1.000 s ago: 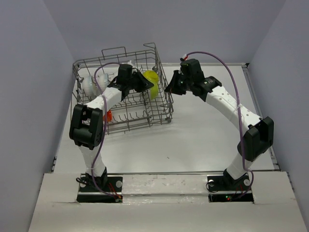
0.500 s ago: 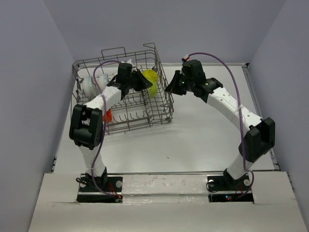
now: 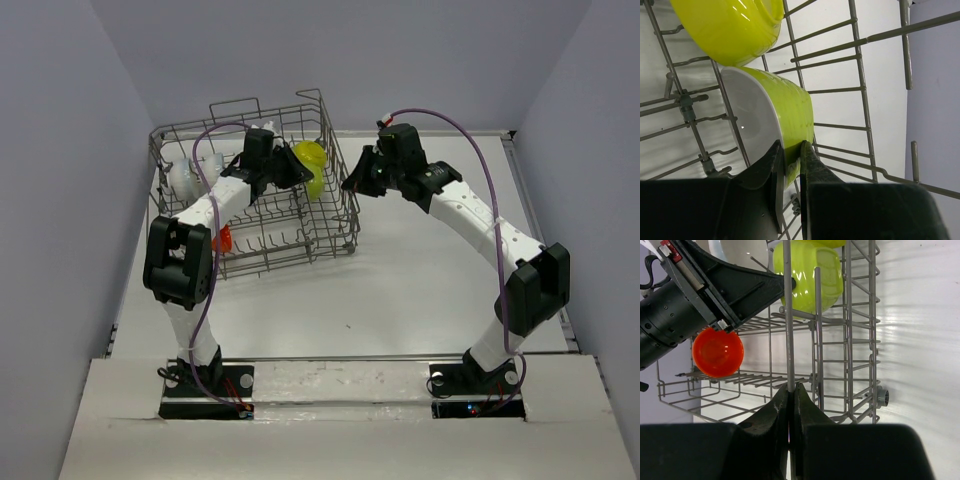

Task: Load the bowls into the dish rack
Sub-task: Place the upside down bowl on the dish rack.

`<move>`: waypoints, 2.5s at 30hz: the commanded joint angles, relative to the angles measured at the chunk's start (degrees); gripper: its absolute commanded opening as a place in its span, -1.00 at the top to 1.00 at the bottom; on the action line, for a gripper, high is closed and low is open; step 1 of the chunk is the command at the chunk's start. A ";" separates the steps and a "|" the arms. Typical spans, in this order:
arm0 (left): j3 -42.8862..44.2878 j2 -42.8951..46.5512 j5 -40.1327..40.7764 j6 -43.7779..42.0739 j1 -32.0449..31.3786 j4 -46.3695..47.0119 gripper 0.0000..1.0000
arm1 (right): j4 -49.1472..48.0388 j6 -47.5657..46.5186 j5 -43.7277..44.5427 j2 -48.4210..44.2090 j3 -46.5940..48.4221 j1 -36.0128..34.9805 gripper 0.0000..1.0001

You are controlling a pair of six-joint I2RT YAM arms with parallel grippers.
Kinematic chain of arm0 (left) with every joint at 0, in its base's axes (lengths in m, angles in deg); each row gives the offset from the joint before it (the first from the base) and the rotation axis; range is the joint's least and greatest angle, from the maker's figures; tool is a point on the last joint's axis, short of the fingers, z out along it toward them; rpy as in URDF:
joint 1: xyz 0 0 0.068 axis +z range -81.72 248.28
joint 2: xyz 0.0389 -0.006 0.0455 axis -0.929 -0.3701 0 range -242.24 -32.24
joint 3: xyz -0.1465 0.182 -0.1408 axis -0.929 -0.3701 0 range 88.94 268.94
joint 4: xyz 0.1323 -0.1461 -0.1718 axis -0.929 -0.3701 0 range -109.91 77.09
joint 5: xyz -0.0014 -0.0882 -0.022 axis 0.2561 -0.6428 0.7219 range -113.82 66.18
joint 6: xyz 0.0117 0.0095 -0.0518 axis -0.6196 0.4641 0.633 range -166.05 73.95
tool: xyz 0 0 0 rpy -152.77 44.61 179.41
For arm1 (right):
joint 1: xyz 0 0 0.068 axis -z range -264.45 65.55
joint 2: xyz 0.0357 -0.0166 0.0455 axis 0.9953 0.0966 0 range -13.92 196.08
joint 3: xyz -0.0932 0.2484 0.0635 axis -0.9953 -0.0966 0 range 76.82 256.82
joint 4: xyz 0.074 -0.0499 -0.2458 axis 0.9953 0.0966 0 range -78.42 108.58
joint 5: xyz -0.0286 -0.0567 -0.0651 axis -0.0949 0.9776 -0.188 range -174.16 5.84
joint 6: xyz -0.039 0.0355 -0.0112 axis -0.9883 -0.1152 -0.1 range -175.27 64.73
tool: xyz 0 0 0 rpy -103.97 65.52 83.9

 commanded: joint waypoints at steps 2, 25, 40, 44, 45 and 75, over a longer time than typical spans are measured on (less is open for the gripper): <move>0.46 1.25 14.28 -9.72 4.77 -13.08 0.61 | 8.20 -2.21 9.23 -2.56 -1.80 4.88 0.99; 1.34 0.81 17.62 -12.89 4.77 -17.48 0.51 | 7.85 -2.29 8.27 -2.30 -1.36 4.88 0.99; 1.25 0.28 18.94 -14.56 4.69 -19.50 0.46 | 7.59 -2.12 7.92 -2.30 -1.45 4.88 0.99; 1.52 -0.15 18.76 -14.73 4.69 -19.77 0.46 | 7.50 -2.20 7.74 -2.30 -1.45 4.88 0.99; 1.61 -0.24 18.85 -14.73 4.69 -19.68 0.46 | 7.41 -2.12 7.83 -2.30 -1.45 4.88 0.99; 21.37 0.55 16.91 -15.26 -1.20 -23.01 -0.54 | 7.24 -2.47 8.18 -1.68 -0.83 4.88 0.99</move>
